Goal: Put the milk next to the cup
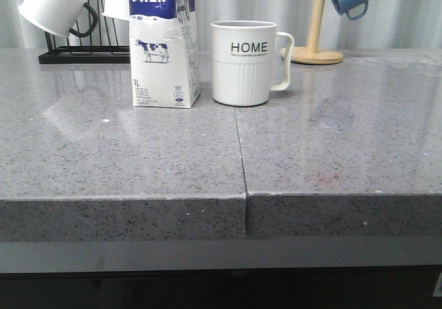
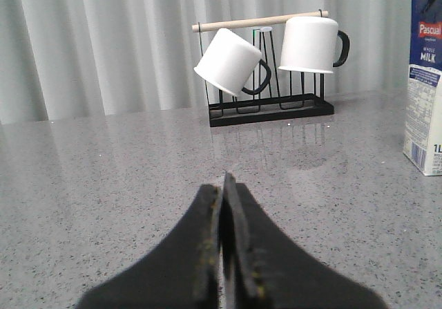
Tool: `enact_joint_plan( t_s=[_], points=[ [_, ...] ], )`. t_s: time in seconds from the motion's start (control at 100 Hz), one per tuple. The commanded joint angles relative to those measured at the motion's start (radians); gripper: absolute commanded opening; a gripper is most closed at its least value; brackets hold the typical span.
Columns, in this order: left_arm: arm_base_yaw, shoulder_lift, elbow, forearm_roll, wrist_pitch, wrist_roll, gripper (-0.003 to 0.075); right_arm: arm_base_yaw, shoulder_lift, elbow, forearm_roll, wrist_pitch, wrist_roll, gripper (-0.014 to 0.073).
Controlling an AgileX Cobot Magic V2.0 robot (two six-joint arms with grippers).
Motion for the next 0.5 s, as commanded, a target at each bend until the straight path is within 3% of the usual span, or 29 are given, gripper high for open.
enact_joint_plan(
  t_s=[0.0, 0.24, 0.49],
  points=[
    [0.003, -0.032, 0.051, -0.004, -0.070, -0.009, -0.0021, -0.004, 0.002, -0.027, -0.023, -0.082, -0.011, -0.0120],
    [0.003, -0.032, 0.051, -0.004, -0.070, -0.009, -0.0021, -0.008, -0.147, 0.018, -0.035, -0.054, -0.033, -0.0120],
    [0.003, -0.032, 0.051, -0.004, -0.070, -0.009, -0.0020, -0.045, -0.358, 0.135, 0.051, -0.044, -0.146, -0.0120]
  ],
)
